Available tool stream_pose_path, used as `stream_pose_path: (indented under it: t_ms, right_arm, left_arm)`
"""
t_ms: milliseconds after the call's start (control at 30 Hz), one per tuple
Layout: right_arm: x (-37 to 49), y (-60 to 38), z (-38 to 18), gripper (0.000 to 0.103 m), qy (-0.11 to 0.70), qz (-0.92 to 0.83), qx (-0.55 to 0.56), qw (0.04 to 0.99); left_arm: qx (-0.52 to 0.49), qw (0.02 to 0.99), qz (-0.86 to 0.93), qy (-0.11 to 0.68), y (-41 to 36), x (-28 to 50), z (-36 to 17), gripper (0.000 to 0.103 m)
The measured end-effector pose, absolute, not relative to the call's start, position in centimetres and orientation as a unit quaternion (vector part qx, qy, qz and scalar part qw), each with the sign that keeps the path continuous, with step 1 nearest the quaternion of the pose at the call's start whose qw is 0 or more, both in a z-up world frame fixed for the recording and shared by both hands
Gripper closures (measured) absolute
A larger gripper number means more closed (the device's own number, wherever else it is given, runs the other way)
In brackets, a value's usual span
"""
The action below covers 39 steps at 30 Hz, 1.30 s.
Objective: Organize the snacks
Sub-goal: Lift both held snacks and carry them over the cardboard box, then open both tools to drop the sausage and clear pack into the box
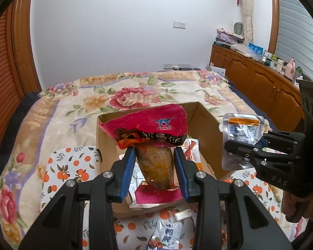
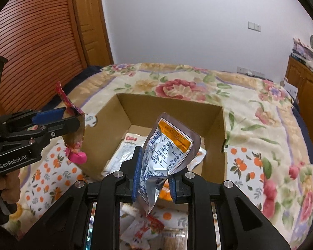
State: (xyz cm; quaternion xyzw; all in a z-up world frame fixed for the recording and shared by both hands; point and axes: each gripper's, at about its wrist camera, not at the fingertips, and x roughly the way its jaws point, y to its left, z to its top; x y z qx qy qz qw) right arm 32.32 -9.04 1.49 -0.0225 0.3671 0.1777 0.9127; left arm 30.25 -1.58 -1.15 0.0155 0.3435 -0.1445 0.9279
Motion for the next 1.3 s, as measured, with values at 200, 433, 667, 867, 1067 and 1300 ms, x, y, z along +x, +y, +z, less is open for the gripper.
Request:
stream_pose_path:
  t_ms: [200, 433, 667, 867, 1067, 1300]
  right_arm:
    - [34.8, -8.8, -1.3, 0.082, 0.383, 0.172, -0.027, 0.907]
    - [36.9, -8.3, -4.0, 0.082, 0.401, 0.165, -0.038, 0.9]
    - [37.9, -8.2, -6.2, 0.082, 0.42, 0.157, -0.043, 0.893]
    - [38.2, -8.1, -7.6, 0.082, 0.441, 0.148, -0.052, 0.884]
    - [38.0, -8.2, -7.9, 0.082, 0.445, 0.148, -0.051, 0.882]
    - [37.5, -8.0, -7.7, 0.065, 0.442, 0.15, -0.058, 0.883]
  left_arm:
    - [0.02, 0.921, -0.142, 0.362, -1.7, 32.5, -3.8, 0.067]
    - [0.019, 0.909, -0.136, 0.393, -1.8, 34.1, -6.9, 0.066]
    - [0.018, 0.898, -0.123, 0.421, -1.2, 34.6, -9.2, 0.066]
    - [0.013, 0.894, -0.12, 0.432, -1.1, 34.8, -10.3, 0.066]
    - [0.011, 0.895, -0.121, 0.43, -1.0, 34.7, -10.1, 0.066]
    - [0.002, 0.899, -0.12, 0.422, -0.6, 34.3, -9.5, 0.066]
